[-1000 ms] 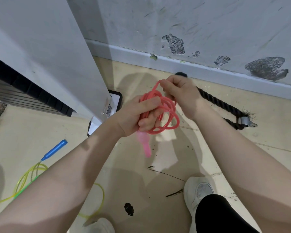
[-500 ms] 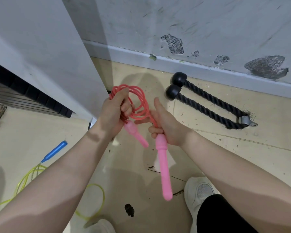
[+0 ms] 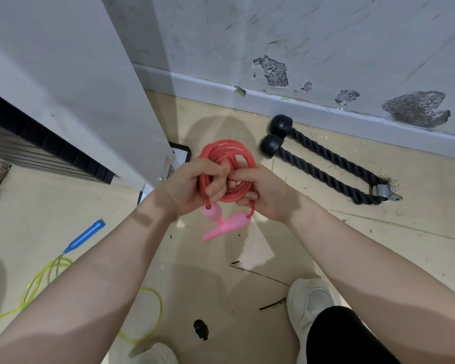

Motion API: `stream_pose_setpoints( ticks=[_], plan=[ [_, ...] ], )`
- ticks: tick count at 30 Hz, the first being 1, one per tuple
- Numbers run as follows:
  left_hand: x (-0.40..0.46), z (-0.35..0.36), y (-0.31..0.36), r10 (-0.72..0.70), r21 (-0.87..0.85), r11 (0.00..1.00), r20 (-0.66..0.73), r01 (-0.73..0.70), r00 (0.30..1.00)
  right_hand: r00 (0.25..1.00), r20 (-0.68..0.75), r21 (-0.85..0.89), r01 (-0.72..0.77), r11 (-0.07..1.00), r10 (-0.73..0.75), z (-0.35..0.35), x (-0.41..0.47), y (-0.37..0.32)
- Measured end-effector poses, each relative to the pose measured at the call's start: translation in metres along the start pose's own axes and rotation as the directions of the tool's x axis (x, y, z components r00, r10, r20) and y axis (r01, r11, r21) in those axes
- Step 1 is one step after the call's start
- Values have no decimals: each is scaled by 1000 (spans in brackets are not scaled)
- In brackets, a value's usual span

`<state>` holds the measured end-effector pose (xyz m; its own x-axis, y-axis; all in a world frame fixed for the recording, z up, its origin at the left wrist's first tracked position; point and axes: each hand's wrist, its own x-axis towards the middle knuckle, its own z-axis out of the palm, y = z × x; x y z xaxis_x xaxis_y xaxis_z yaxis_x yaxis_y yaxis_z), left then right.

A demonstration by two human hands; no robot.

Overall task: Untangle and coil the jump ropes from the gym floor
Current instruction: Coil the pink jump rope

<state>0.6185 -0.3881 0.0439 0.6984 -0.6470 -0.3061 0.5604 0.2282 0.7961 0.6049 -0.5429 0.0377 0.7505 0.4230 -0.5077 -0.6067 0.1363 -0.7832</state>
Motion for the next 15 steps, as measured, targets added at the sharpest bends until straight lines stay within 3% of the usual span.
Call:
stream_pose_setpoints(
  ticks=[5,11,13,15],
  plan=[
    [4,7,4,-60,35,997,-136,65,989,991,-57,-213,104,971,-119,2,2,0],
    [12,22,17,-118,3,992,-315,126,942,965,-177,-358,119,926,-192,-2,5,-2],
    [14,26,19,-93,62,991,-347,122,933,959,-173,-360,151,921,-225,-3,4,-4],
    [14,30,20,-27,228,966,-371,120,928,955,-144,-360,194,912,-260,-4,1,-8]
  ],
)
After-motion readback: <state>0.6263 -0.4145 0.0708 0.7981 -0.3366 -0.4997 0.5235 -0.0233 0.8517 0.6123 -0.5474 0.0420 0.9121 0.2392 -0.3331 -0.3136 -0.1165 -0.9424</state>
